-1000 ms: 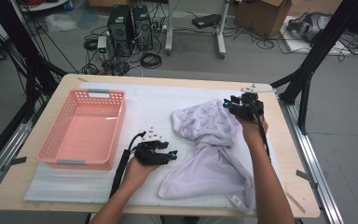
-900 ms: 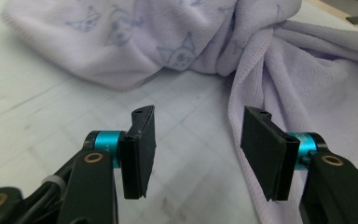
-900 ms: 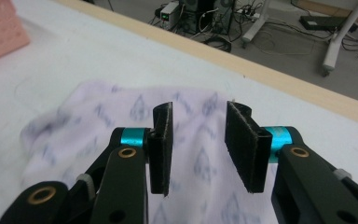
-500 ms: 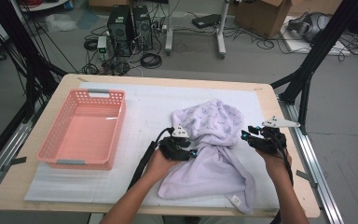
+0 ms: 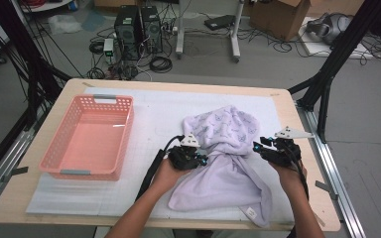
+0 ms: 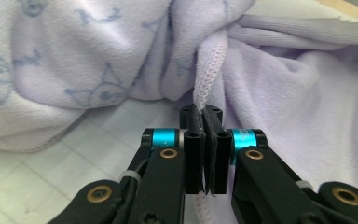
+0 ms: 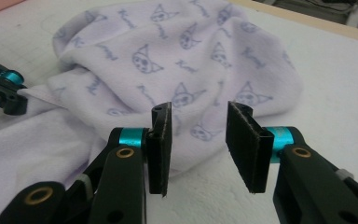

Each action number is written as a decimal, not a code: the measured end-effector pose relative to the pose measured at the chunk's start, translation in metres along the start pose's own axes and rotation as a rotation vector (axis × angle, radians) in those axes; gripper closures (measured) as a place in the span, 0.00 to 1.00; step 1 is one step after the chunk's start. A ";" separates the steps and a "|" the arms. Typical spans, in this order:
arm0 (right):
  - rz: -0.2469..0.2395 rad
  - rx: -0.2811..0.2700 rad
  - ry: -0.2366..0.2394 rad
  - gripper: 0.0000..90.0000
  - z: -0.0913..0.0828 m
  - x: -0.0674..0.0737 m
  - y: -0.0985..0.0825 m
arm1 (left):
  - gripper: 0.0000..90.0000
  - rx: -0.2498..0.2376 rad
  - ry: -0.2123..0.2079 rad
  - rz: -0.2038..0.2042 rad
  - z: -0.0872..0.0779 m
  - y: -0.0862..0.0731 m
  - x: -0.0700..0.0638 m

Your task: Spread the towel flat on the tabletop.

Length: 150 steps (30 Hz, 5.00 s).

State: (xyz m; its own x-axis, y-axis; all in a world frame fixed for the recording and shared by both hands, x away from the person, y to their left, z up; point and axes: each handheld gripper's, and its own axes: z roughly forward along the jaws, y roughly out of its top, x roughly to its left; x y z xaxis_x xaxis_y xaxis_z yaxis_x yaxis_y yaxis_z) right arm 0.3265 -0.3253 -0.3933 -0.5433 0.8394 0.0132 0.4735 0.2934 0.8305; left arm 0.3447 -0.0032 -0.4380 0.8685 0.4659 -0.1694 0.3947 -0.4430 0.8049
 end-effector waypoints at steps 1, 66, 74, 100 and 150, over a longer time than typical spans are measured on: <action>-0.010 -0.003 0.005 0.67 0.002 0.002 0.001 | 0.97 -0.001 -0.007 0.010 0.000 0.000 -0.001; 0.134 0.092 -0.268 0.81 -0.036 -0.051 -0.031 | 0.54 -0.120 0.205 -0.128 -0.059 -0.045 0.037; 0.003 0.017 -0.039 0.57 -0.005 0.005 0.016 | 0.48 -0.126 0.220 -0.121 -0.059 -0.044 0.036; -0.001 0.064 0.407 0.83 0.108 0.078 0.057 | 0.50 -0.158 0.288 -0.142 -0.080 -0.057 0.042; 0.122 -0.072 -0.241 0.79 -0.064 -0.041 -0.049 | 0.70 -0.094 0.164 -0.036 -0.040 -0.039 0.011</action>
State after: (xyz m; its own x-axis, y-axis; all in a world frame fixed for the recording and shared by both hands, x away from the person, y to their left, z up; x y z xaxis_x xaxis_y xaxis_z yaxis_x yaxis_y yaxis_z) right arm 0.2809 -0.4037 -0.3990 -0.3011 0.9535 -0.0103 0.4702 0.1578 0.8683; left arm 0.3269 0.0497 -0.4486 0.7908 0.6020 -0.1107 0.3886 -0.3540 0.8507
